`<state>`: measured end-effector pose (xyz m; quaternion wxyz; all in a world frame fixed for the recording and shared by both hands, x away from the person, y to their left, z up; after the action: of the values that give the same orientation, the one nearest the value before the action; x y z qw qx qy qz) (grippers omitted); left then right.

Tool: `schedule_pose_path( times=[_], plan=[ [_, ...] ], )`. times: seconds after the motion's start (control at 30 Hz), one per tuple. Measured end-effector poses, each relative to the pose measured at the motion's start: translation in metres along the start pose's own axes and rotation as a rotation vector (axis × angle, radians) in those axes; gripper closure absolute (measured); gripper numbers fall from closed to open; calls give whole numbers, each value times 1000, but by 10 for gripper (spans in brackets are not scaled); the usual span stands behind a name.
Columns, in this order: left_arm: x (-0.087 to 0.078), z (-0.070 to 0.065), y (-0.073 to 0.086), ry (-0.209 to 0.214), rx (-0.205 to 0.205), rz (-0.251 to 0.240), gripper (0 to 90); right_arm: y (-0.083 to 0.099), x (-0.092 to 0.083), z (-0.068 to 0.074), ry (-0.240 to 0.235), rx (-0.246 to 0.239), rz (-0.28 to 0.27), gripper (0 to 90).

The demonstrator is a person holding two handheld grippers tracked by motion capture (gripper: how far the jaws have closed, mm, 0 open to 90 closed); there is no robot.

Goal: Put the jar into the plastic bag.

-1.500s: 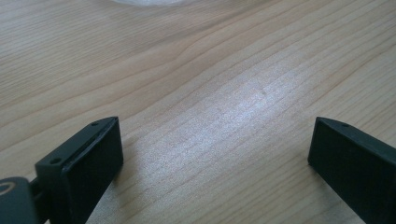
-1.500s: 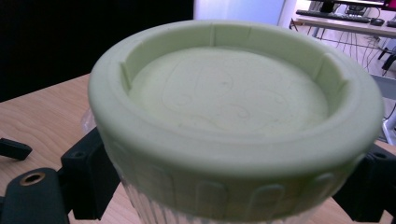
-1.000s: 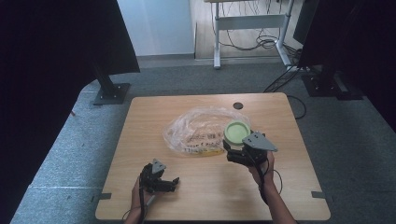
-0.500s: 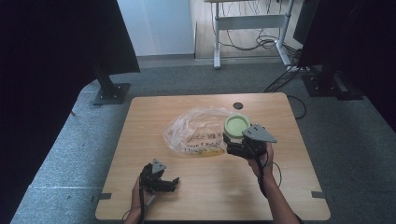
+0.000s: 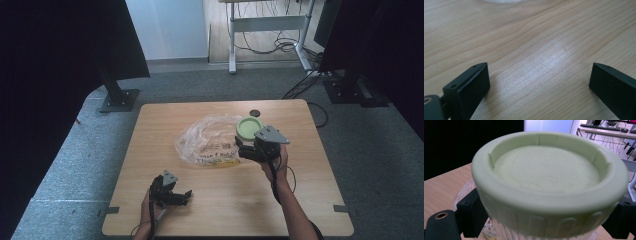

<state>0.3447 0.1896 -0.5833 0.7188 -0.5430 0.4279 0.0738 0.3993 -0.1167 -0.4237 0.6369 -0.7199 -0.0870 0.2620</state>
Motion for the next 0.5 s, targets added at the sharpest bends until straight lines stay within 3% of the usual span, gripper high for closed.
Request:
schedule_pose_path(
  times=[0.5],
  plan=[
    [0, 0, 0, 0, -1, -1, 28, -8, 28, 2, -2, -12, 29, 112]
  ],
)
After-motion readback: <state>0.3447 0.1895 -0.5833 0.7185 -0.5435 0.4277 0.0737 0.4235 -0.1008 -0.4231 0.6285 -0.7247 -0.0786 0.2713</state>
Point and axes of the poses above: each handheld gripper's, and its own axes: x roughly forward along the jaws, y roughly out of its underside, z roughly to its left, the point moved 4 cm from there along x, roughly forward along the jaws, and after that the axes turned 2 degrees about -y, right-handed, at the moved point
